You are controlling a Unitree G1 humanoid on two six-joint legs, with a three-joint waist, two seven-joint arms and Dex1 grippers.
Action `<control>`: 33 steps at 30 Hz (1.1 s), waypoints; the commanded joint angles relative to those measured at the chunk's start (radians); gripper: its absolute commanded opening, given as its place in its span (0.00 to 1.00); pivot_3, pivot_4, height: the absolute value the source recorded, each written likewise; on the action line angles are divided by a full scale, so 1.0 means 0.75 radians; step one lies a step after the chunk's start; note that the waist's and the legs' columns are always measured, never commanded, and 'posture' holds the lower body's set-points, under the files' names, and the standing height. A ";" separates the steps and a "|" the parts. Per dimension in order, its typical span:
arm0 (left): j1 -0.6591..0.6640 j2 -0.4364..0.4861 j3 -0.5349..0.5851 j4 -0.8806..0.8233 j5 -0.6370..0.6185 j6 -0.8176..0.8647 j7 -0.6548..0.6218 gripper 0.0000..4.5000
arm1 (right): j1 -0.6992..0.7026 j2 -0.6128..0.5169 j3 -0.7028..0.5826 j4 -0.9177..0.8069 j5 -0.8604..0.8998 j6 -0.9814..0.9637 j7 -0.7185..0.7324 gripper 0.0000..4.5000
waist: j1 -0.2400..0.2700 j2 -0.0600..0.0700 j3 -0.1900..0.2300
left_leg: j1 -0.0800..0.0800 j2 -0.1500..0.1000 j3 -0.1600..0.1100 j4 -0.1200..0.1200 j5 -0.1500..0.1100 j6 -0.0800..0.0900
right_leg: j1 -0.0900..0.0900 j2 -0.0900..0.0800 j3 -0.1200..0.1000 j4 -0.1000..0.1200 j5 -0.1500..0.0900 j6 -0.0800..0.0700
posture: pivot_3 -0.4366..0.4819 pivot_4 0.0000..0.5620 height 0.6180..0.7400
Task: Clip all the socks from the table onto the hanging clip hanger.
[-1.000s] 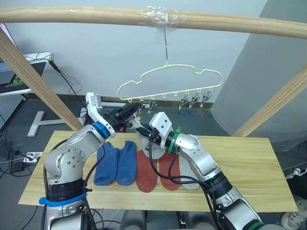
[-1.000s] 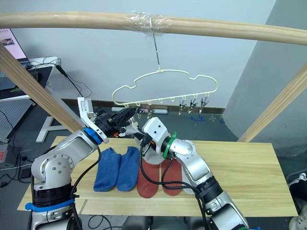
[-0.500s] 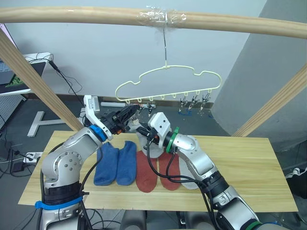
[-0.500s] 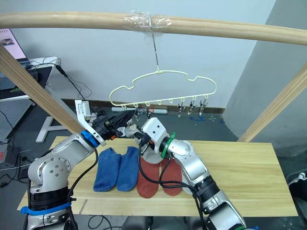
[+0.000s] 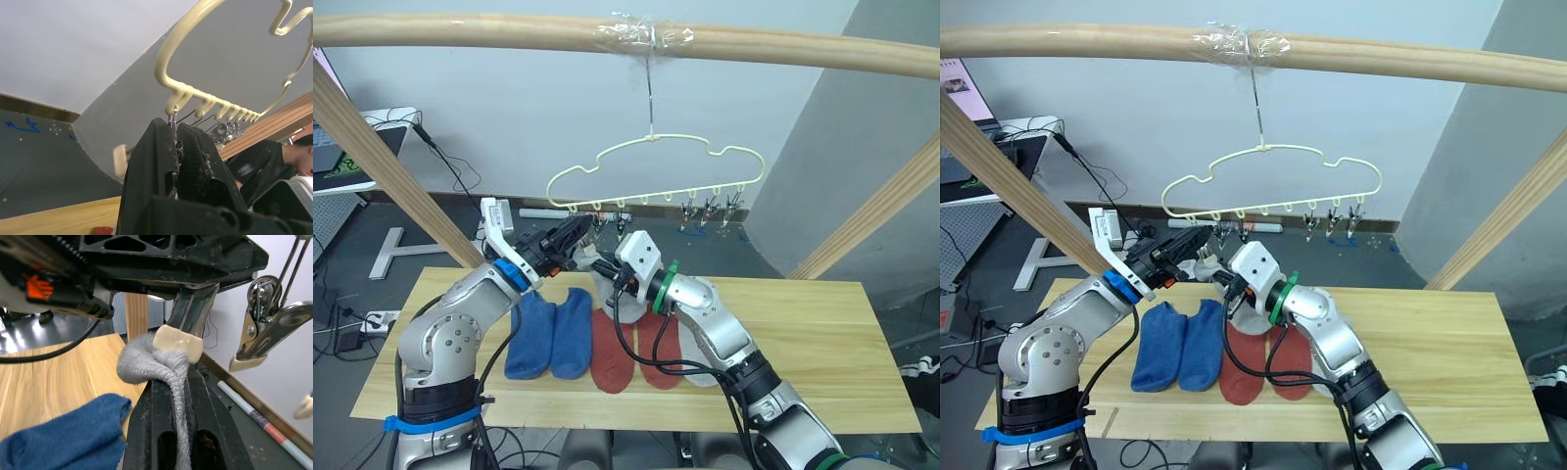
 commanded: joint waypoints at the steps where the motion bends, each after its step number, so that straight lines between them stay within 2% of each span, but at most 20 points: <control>1: 0.006 0.018 0.000 0.025 0.017 -0.019 -0.033 0.03 | 0.045 -0.022 0.006 -0.113 0.003 -0.043 0.023 0.00 | 0.001 0.000 0.000 | 0.000 0.000 0.000 0.000 0.000 0.000 | 0.000 0.000 0.000 0.000 0.000 0.000 | 0.56 0.37 0.71; 7: 0.003 0.019 -0.004 0.056 0.041 -0.036 -0.060 0.03 | 0.083 -0.014 -0.001 -0.137 0.015 -0.047 0.013 0.00 | -0.006 0.000 0.000 | 0.001 0.001 0.000 0.000 0.000 0.000 | 0.000 0.001 0.001 0.001 0.000 0.000 | 0.56 0.37 0.71; 18: -0.016 0.008 -0.005 0.001 0.011 0.001 -0.012 0.03 | 0.033 0.022 0.001 -0.032 -0.046 -0.058 -0.057 0.00 | -0.007 0.000 0.000 | 0.001 0.001 0.000 0.000 0.000 0.000 | 0.000 0.001 0.001 0.001 0.000 0.000 | 0.56 0.37 0.71; 33: 0.012 -0.004 -0.007 -0.036 0.008 0.017 0.026 0.03 | 0.013 0.070 -0.022 -0.036 -0.021 -0.079 -0.077 0.00 | -0.006 0.000 0.000 | 0.001 0.001 0.000 0.000 0.000 0.000 | 0.000 0.001 0.001 0.001 0.000 0.000 | 0.57 0.37 0.71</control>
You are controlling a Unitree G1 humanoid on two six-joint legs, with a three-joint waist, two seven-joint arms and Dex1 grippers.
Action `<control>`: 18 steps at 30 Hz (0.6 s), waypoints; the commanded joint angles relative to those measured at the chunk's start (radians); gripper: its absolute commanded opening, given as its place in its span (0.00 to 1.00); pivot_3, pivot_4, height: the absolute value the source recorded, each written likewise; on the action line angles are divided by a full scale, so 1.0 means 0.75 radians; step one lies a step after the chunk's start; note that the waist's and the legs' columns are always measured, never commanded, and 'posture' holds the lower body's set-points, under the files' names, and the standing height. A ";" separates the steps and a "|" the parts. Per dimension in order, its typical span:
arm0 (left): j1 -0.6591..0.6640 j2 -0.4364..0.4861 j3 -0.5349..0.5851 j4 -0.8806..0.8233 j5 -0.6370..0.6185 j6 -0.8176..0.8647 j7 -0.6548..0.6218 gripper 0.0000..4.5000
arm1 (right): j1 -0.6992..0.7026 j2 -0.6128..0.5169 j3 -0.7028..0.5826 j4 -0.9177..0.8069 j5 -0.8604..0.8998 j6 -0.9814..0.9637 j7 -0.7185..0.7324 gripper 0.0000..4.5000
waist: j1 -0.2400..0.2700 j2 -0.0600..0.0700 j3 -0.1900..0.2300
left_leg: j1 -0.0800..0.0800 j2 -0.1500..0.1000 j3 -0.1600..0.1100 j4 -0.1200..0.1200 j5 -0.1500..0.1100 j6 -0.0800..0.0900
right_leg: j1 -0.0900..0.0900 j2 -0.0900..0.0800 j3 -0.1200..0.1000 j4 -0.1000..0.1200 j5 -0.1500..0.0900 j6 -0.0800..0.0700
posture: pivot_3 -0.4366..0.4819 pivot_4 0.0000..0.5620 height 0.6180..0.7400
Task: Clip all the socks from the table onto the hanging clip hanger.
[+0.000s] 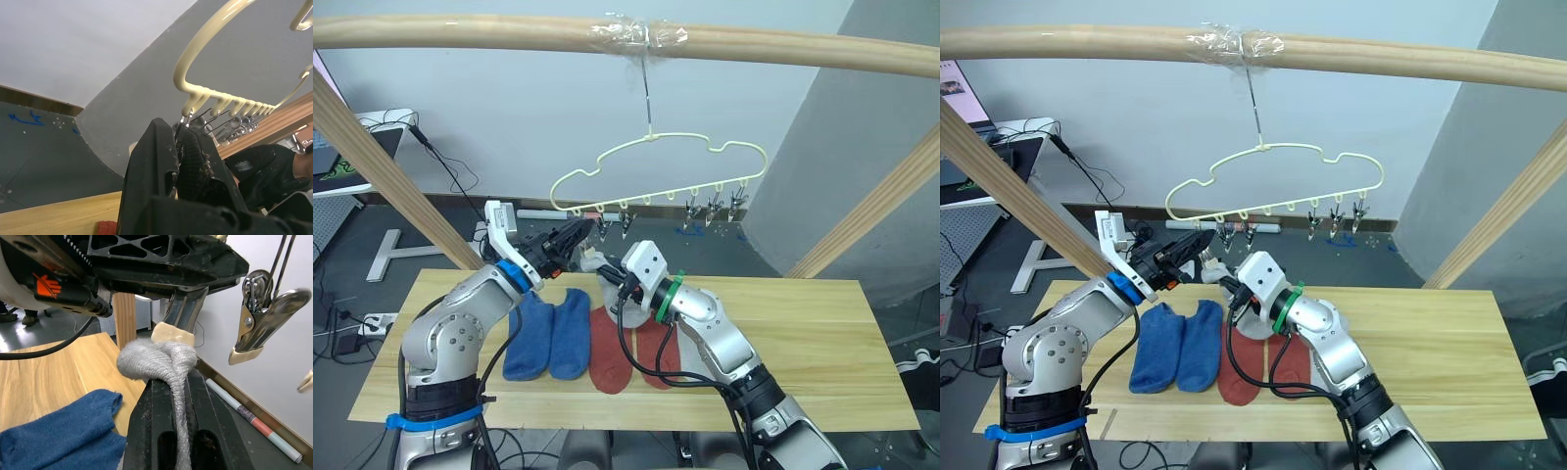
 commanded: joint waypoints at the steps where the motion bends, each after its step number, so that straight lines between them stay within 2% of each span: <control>1: 0.018 -0.008 0.007 -0.050 -0.040 0.026 0.017 0.11 | -0.042 0.031 -0.010 -0.033 0.010 -0.033 -0.006 0.00 | 0.000 0.000 0.000 | 0.000 0.000 0.000 0.000 0.000 0.000 | 0.000 0.000 0.000 0.000 0.000 0.000 | 0.57 0.37 0.71; 8: 0.051 0.004 0.028 -0.116 -0.105 0.075 0.043 0.61 | -0.047 0.024 0.002 -0.022 0.000 -0.032 0.007 0.00 | 0.000 0.000 0.000 | 0.000 0.000 0.000 0.000 0.000 0.000 | 0.000 0.000 0.000 0.000 0.000 0.000 | 0.58 0.38 0.71; 12: 0.084 0.042 0.042 -0.172 -0.138 0.099 0.040 0.61 | -0.054 0.016 0.020 -0.010 0.002 -0.020 0.037 0.00 | 0.001 0.000 0.000 | 0.000 0.000 -0.001 0.000 0.000 0.000 | 0.000 0.000 0.000 0.000 0.000 0.000 | 0.58 0.38 0.71; 15: 0.132 0.083 0.036 -0.236 -0.096 0.076 0.045 0.62 | -0.065 0.009 0.024 0.001 -0.035 -0.018 0.006 0.18 | 0.001 0.000 0.000 | 0.000 0.000 -0.001 0.000 0.000 0.000 | 0.000 0.000 0.000 0.000 0.000 0.000 | 0.59 0.38 0.71; 18: 0.174 0.111 0.023 -0.278 -0.038 0.033 0.048 0.62 | -0.081 -0.018 0.053 0.018 -0.099 -0.022 0.000 0.43 | 0.005 0.000 0.000 | 0.000 0.000 -0.001 -0.001 0.000 0.000 | 0.000 0.000 0.000 0.000 0.000 0.000 | 0.59 0.37 0.71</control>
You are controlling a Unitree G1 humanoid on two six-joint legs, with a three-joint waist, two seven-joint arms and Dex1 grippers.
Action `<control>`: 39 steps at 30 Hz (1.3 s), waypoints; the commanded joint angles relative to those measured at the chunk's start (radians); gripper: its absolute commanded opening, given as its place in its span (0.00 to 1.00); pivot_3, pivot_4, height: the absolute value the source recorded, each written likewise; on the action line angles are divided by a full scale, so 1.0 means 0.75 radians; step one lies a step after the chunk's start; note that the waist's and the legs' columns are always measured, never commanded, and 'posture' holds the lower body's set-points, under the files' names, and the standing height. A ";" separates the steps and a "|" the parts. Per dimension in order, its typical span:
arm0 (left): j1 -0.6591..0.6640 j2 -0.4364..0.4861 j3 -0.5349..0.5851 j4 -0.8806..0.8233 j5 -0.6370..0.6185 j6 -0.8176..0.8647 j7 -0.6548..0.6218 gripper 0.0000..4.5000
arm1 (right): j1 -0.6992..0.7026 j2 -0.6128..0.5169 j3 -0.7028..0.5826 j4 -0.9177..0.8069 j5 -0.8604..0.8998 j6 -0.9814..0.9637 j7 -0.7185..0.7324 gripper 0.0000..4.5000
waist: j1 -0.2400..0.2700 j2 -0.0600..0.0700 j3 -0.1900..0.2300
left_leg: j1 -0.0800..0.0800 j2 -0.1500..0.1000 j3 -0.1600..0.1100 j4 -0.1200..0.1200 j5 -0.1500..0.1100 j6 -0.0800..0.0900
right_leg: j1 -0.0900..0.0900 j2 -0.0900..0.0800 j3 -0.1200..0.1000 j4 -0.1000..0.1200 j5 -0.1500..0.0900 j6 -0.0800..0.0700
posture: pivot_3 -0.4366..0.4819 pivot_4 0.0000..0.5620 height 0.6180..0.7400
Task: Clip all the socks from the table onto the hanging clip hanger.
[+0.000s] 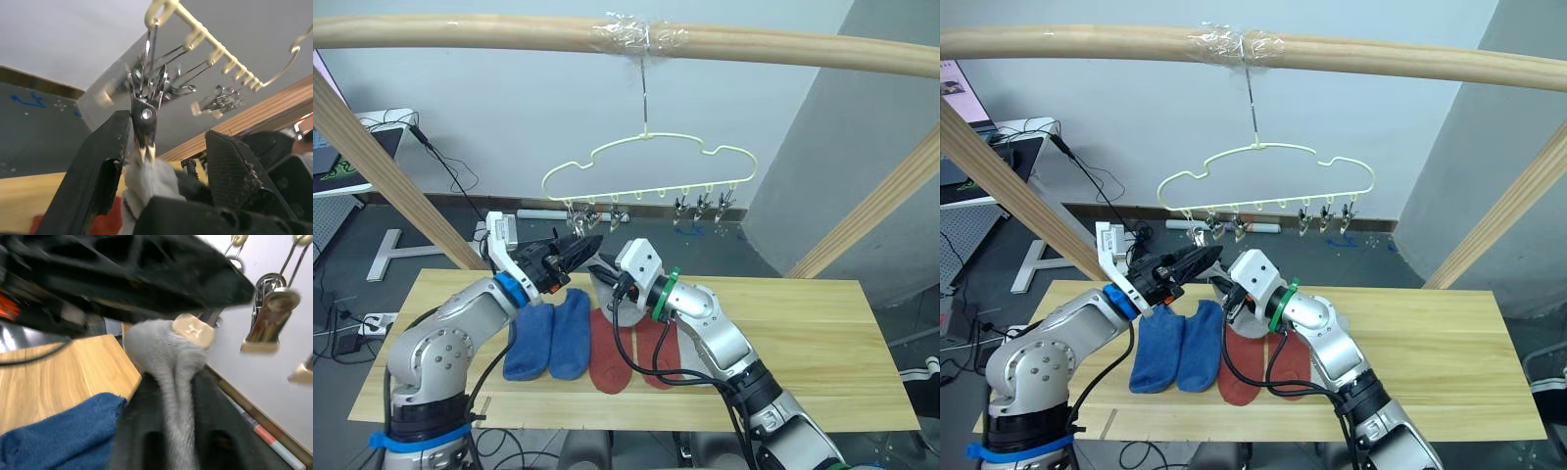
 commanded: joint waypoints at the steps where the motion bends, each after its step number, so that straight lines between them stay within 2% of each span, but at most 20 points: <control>1: 0.041 0.036 0.005 -0.095 0.083 -0.080 0.002 0.62 | -0.032 -0.022 0.027 -0.021 -0.063 -0.028 -0.003 0.43 | 0.003 0.000 0.000 | 0.000 0.000 0.000 0.000 0.000 0.000 | 0.000 0.000 0.000 0.000 0.000 0.000 | 0.59 0.37 0.71; 7: 0.146 0.064 -0.104 -0.165 0.289 -0.248 -0.059 0.62 | 0.002 -0.140 0.039 -0.112 -0.094 -0.028 0.068 0.43 | 0.023 0.000 0.000 | 0.000 -0.001 0.002 0.000 0.000 0.000 | 0.000 0.000 0.001 -0.001 0.000 0.000 | 0.59 0.37 0.71; 10: 0.171 0.053 -0.191 -0.149 0.453 -0.409 -0.088 0.62 | 0.037 -0.218 0.017 -0.213 -0.087 0.022 0.110 0.43 | 0.031 0.001 0.001 | 0.000 0.000 0.002 0.000 0.000 0.000 | 0.000 0.000 0.001 -0.001 0.000 0.000 | 0.58 0.38 0.71; 14: 0.147 -0.044 -0.333 -0.093 0.646 -0.601 -0.048 0.62 | 0.082 -0.318 -0.058 -0.426 -0.030 0.162 0.159 0.43 | 0.036 0.002 0.001 | 0.000 -0.001 0.003 0.000 0.000 0.000 | 0.000 -0.001 0.002 -0.002 0.000 0.000 | 0.56 0.38 0.71; 21: 0.060 -0.211 -0.405 0.071 0.900 -0.844 0.082 0.62 | 0.124 -0.434 -0.130 -0.708 0.050 0.380 0.209 0.43 | 0.025 0.002 0.002 | 0.000 0.000 0.002 0.000 0.000 0.000 | 0.000 0.001 0.002 -0.001 0.000 -0.001 | 0.54 0.39 0.71; 24: 0.046 -0.244 -0.401 0.083 0.960 -0.889 0.122 0.62 | 0.129 -0.459 -0.145 -0.762 0.071 0.437 0.208 0.43 | 0.023 0.002 0.002 | -0.001 0.000 0.003 0.000 0.000 0.000 | 0.000 0.001 0.003 -0.002 0.000 0.000 | 0.54 0.39 0.71; 25: 0.040 -0.255 -0.403 0.081 0.979 -0.895 0.141 0.62 | 0.128 -0.473 -0.159 -0.782 0.081 0.455 0.210 0.43 | 0.023 0.002 0.002 | -0.001 0.000 0.003 0.000 0.000 0.000 | 0.000 0.001 0.003 -0.002 0.000 0.000 | 0.49 0.40 0.71; 30: 0.010 -0.300 -0.411 0.096 1.039 -0.900 0.200 0.62 | 0.115 -0.515 -0.207 -0.838 0.122 0.516 0.207 0.43 | 0.019 0.002 0.003 | -0.001 -0.001 0.003 0.000 0.000 0.000 | 0.000 0.001 0.002 -0.002 0.000 0.000 | 0.48 0.39 0.71; 39: -0.058 -0.349 -0.424 0.215 1.070 -0.929 0.201 0.62 | 0.081 -0.534 -0.239 -0.856 0.170 0.566 0.200 0.43 | 0.012 0.001 0.004 | -0.001 -0.001 0.003 0.000 0.000 0.000 | 0.000 0.001 0.002 -0.002 0.000 0.000 | 0.47 0.39 0.71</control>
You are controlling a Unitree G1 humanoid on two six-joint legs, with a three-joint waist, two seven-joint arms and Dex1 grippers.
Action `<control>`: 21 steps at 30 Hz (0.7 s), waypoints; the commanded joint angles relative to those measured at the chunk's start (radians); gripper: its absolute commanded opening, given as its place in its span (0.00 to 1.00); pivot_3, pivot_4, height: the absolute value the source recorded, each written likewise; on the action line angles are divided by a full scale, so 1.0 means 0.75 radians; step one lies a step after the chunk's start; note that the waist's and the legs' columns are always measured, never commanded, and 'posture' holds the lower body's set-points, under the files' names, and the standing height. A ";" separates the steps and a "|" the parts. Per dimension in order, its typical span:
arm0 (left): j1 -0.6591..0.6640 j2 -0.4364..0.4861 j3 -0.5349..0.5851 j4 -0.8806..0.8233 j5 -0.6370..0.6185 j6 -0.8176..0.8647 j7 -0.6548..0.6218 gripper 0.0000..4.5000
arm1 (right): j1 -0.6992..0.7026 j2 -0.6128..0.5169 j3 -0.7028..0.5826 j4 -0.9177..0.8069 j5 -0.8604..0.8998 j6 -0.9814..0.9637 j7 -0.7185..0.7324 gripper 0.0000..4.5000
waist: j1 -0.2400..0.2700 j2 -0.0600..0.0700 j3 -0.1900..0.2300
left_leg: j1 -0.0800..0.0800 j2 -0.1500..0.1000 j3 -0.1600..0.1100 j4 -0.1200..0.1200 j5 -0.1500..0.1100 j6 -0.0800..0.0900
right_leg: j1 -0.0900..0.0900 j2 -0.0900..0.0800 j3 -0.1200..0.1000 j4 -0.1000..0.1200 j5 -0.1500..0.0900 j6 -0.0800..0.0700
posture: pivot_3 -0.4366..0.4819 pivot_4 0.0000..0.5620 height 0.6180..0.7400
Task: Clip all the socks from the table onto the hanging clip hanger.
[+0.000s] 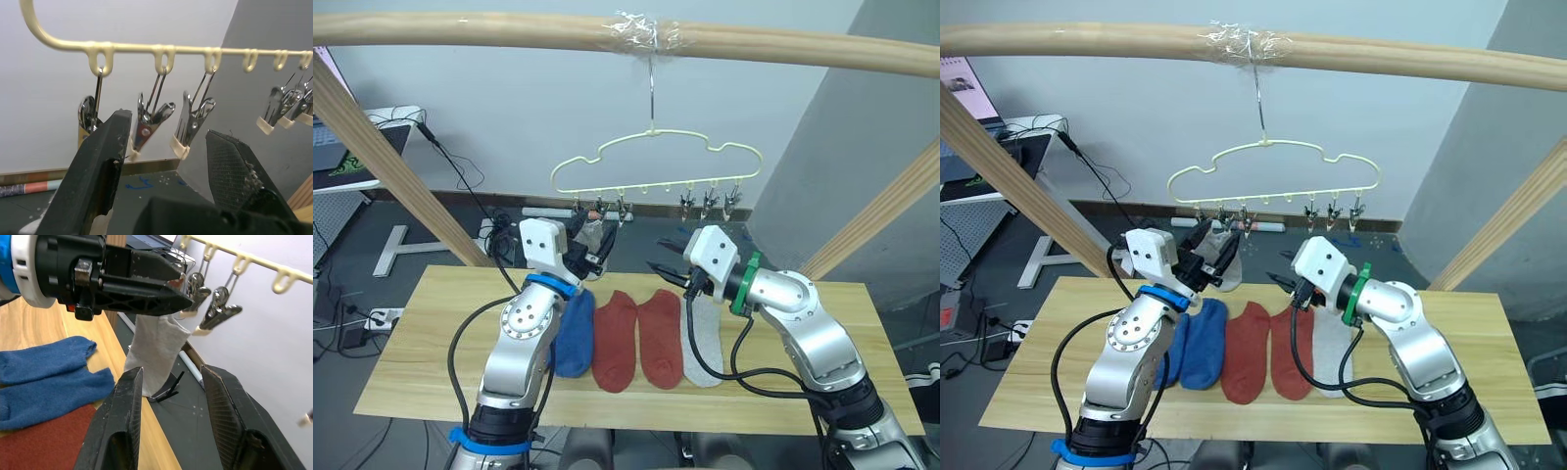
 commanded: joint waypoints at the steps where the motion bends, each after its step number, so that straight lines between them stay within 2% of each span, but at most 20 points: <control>1: -0.042 -0.028 0.002 0.039 0.029 -0.061 0.024 0.62 | -0.029 0.002 -0.033 -0.072 0.051 0.012 0.000 0.43 | -0.002 0.000 0.000 | 0.000 0.000 0.000 0.000 0.000 0.000 | 0.000 0.000 0.000 0.000 0.000 0.000 | 0.47 0.39 0.71; 12: -0.110 -0.039 0.055 0.257 0.052 -0.229 0.029 0.62 | -0.033 -0.011 -0.060 -0.072 0.102 0.033 -0.013 0.43 | -0.021 0.000 0.000 | 0.000 0.000 0.000 0.000 0.000 0.000 | 0.000 0.000 0.000 0.000 0.000 0.000 | 0.46 0.39 0.71; 21: -0.155 -0.055 0.062 0.268 0.050 -0.270 0.025 0.62 | -0.051 -0.004 -0.075 -0.063 0.139 0.006 0.006 0.43 | -0.024 0.000 0.000 | 0.000 0.000 0.000 0.000 0.000 0.000 | 0.000 0.000 0.000 0.000 0.000 0.000 | 0.46 0.39 0.71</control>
